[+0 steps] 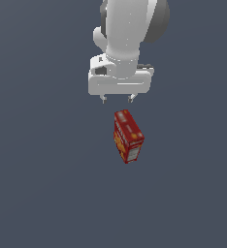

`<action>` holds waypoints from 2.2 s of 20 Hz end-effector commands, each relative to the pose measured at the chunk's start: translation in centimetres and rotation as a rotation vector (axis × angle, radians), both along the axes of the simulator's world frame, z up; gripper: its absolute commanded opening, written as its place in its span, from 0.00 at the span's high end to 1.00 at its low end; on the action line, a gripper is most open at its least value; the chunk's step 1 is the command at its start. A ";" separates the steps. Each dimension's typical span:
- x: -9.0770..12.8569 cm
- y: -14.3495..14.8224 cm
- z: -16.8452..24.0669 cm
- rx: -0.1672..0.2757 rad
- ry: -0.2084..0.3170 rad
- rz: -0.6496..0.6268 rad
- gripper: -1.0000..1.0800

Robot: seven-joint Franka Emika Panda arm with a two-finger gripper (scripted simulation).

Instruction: Pick up the object and move it to a goal position.

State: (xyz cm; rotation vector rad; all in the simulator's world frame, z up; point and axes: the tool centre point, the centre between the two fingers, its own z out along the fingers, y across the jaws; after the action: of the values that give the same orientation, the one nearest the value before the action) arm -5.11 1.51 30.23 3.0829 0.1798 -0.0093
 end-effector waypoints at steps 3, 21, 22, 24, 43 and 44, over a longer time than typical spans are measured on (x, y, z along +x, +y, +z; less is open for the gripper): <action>1.5 1.3 -1.9 0.015 0.003 0.078 0.04; 4.1 4.1 -6.2 0.052 0.005 0.232 0.04; 4.1 4.1 -6.5 0.053 0.004 0.232 0.04; 4.1 4.1 -7.1 0.053 0.004 0.233 0.04; 4.2 4.2 -11.0 0.054 0.004 0.236 1.00; 4.2 4.2 -11.0 0.054 0.004 0.236 1.00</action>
State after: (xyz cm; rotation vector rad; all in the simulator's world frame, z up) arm -0.94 5.68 19.30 3.0928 0.5520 0.0004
